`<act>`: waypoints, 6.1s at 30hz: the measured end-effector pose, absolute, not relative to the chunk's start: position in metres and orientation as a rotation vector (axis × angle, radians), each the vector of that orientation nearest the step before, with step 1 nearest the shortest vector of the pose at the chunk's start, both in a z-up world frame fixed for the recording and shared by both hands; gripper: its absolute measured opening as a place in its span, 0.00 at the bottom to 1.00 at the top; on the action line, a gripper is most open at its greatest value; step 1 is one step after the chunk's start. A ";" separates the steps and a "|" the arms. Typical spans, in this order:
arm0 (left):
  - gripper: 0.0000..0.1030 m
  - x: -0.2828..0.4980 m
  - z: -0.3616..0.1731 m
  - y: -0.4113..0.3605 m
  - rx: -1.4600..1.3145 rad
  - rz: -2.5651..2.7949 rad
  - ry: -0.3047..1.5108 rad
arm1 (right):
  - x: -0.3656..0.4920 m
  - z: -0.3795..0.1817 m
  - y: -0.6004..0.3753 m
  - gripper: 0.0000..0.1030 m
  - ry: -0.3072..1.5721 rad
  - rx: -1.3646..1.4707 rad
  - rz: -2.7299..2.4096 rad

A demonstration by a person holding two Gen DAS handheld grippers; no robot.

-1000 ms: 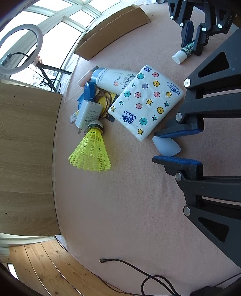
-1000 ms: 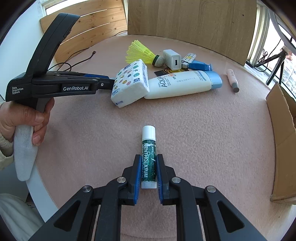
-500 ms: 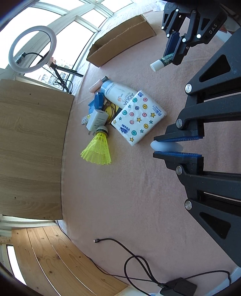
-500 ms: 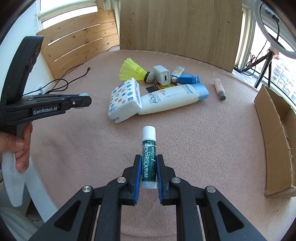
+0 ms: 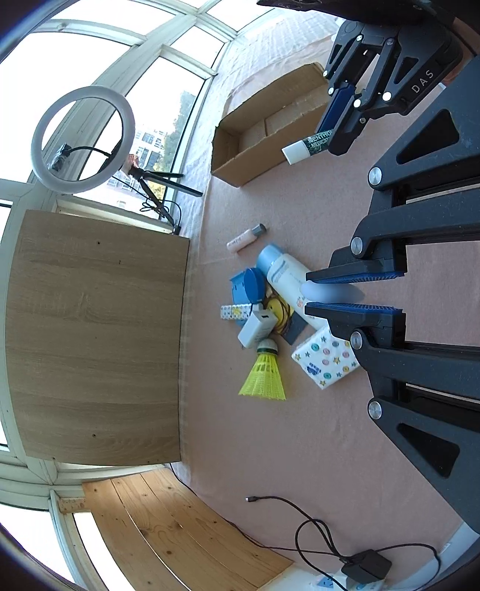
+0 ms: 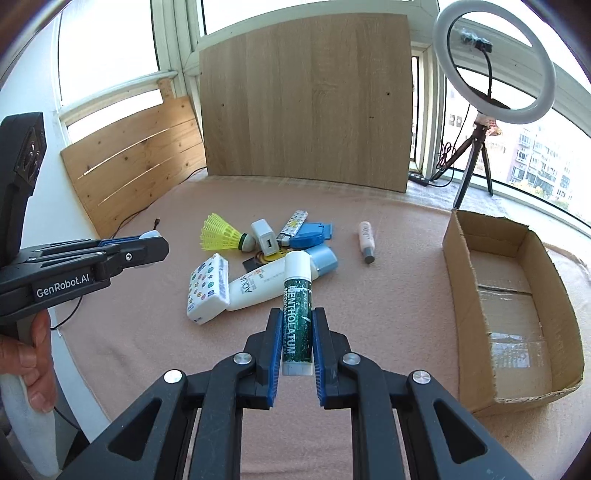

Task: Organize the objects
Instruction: 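Carry both items into the cardboard box and open both grippers, then close the right gripper on the dotted tissue pack while the left gripper approaches it, then grasp the tissue pack with the left gripper, taking it from the right gripper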

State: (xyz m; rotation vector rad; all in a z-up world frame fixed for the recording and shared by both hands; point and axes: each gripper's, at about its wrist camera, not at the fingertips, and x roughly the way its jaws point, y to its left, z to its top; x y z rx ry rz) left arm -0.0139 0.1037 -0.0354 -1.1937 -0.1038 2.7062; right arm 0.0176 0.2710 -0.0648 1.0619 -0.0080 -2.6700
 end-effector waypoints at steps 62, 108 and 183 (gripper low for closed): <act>0.82 -0.050 -0.089 -0.009 -1.290 2.724 -0.301 | 0.007 -0.051 0.337 0.51 0.185 1.283 -2.892; 0.63 0.063 -0.159 0.069 -0.848 1.772 0.453 | 0.068 -0.145 0.216 0.46 0.506 1.065 -1.660; 0.52 0.085 -0.120 0.124 -0.769 1.585 0.749 | 0.060 -0.128 0.236 0.47 0.735 0.979 -1.586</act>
